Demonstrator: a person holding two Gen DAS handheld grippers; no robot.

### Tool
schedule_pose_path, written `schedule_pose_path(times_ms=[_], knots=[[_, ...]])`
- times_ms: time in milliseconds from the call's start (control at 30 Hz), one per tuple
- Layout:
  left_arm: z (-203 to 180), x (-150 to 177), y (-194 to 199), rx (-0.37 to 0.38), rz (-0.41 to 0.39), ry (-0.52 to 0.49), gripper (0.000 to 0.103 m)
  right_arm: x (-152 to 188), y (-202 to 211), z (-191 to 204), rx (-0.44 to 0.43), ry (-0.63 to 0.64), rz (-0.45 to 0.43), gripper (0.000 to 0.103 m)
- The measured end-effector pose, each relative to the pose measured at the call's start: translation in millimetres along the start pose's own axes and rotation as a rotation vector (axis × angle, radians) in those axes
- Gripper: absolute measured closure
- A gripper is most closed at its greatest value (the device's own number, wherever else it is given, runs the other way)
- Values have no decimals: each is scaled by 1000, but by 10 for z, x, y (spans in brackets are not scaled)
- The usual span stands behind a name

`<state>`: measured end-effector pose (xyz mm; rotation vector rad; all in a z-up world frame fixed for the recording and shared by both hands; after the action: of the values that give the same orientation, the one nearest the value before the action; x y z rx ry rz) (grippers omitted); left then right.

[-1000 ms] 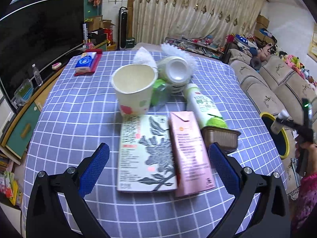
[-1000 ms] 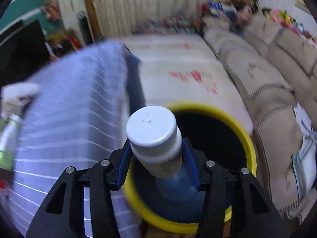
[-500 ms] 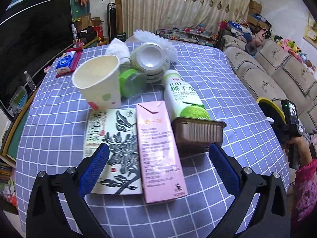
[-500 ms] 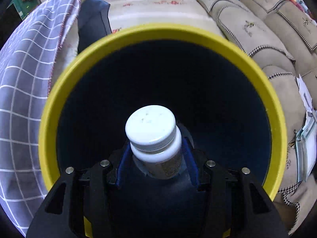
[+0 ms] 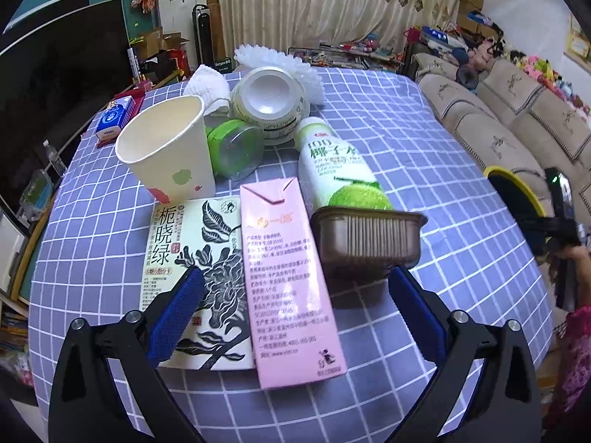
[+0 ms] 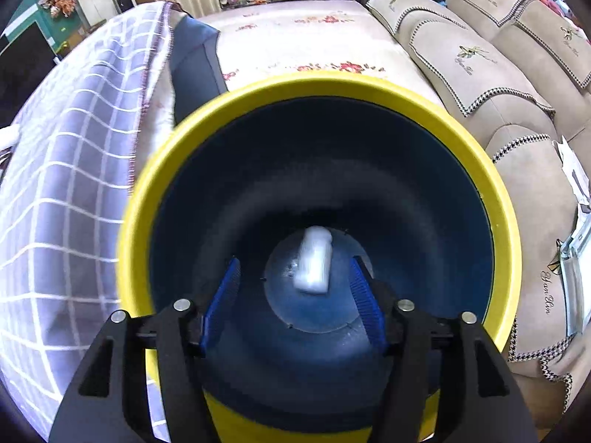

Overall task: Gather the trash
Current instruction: 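Grasp the pink juice carton with the left gripper while the right gripper hovers over the bin, then carry the pink carton with the left gripper into the bin and release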

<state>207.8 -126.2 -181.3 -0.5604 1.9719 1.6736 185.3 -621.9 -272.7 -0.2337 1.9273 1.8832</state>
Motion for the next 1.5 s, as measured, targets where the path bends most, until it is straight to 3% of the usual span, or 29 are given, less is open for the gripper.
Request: schedule_pose_path(times_ms=[367,567,733,1000,1100,1200,1500], knots=[[70,111,54,-33,-4,-2,32,-7,341,311,-49,36,-73,41],[-19,191,196,15,-8,12,38,4,420,407,-75,47,-92,39],[-67,246,159,28,3,23,54,65,432,453,-97,50,-100,37],[-99,238,-48,-58,-3,-1,58,138,373,485,-124,52,-88,35],[-86,251,-27,-43,-1,10,59,164,363,506,-122,58,-91,35],[-39,216,112,-25,-20,21,63,180,398,488,-129,49,-106,35],[138,-97,813,-20,-194,49,63,170,619,396,-147,11,-173,35]])
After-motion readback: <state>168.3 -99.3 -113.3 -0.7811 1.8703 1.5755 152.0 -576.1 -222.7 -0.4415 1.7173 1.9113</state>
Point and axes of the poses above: each gripper's, at about its wrist camera, not at the fingertips, and y roughly against the way its jaws point, z to its left, x to its underside, the point moved 7 cm from there along -y, roughly the way its jaws point, and after that the axes turned 10 degrees about y, right-handed, at the moved point
